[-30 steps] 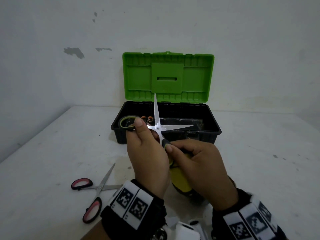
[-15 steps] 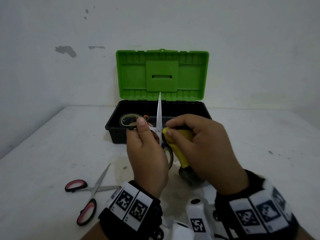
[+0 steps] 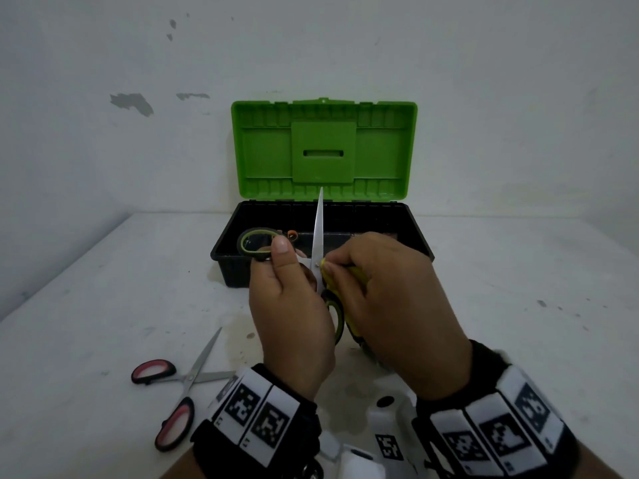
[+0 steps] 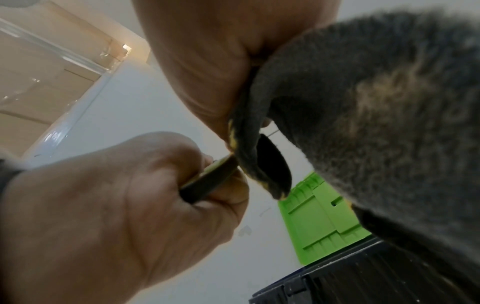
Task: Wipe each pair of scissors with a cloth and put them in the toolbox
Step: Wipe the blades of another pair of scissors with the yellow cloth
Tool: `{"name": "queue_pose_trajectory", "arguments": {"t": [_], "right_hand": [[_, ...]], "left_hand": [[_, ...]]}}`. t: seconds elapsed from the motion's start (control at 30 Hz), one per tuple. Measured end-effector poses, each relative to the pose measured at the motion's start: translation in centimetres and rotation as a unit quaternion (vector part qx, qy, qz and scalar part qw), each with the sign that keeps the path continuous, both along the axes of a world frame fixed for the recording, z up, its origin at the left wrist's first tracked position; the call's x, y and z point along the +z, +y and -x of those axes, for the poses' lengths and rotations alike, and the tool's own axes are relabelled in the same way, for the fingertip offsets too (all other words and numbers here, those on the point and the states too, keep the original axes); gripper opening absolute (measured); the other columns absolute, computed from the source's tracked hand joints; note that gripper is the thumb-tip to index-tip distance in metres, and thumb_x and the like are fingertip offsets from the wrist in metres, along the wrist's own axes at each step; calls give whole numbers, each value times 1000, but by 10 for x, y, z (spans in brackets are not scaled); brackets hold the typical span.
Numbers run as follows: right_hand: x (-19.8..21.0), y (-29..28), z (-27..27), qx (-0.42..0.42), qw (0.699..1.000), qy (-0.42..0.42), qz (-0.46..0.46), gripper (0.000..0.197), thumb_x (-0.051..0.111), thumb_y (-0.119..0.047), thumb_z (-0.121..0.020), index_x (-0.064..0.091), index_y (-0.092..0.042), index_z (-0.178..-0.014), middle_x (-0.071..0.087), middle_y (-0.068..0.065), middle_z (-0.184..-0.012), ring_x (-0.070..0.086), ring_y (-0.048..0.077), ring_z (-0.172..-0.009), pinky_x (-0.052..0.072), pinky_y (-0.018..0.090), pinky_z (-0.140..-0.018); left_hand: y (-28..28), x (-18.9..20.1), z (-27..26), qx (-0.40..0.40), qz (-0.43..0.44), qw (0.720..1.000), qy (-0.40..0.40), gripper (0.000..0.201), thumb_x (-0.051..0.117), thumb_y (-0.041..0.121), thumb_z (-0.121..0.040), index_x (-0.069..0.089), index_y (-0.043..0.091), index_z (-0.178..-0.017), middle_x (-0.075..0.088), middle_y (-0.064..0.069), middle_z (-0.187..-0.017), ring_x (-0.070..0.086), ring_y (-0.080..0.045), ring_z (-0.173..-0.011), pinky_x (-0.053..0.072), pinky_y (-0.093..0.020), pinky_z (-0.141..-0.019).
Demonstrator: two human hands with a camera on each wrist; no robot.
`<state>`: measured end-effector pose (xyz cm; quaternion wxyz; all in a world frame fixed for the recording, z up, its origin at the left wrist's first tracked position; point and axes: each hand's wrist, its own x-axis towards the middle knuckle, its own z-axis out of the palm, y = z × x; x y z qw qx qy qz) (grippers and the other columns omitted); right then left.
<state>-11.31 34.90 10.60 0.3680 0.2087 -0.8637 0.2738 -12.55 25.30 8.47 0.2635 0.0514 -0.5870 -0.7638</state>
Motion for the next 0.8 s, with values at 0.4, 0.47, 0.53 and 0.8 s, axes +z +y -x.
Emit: {"name": "queue_pose_trajectory", "arguments": {"t": [0.4, 0.47, 0.53, 0.8], "right_hand": [[-4, 0, -1, 14, 1000, 22, -12, 9, 65, -9, -89, 69, -10, -80, 64, 1, -77, 58, 15, -69, 48, 28, -66], [-6, 2, -1, 25, 999, 17, -31, 11, 63, -12, -90, 69, -9, -81, 65, 1, -78, 59, 16, -69, 51, 31, -65], [-6, 7, -2, 18, 999, 5, -36, 11, 63, -13, -91, 71, -10, -84, 67, 0, -81, 61, 15, -72, 52, 31, -67], [12, 17, -3, -8, 994, -47, 99, 6, 73, -20, -86, 75, -24, -90, 64, -20, -82, 58, -11, -83, 38, -2, -75]], "left_hand": [[-3, 2, -1, -14, -24, 999, -16, 35, 39, 47, -102, 53, 28, -76, 39, 10, -53, 36, -12, -51, 36, -36, -58], [-5, 1, 0, -20, -42, 998, -29, 33, 40, 48, -101, 57, 34, -77, 39, 10, -54, 38, -12, -52, 38, -36, -58], [-7, 0, 2, -29, -53, 997, -37, 35, 41, 52, -99, 59, 32, -78, 40, 7, -56, 39, -16, -55, 37, -37, -57], [-4, -3, 1, -49, -63, 996, -39, 38, 41, 52, -100, 52, 26, -75, 44, -2, -61, 41, -20, -56, 37, -38, -56]]}}
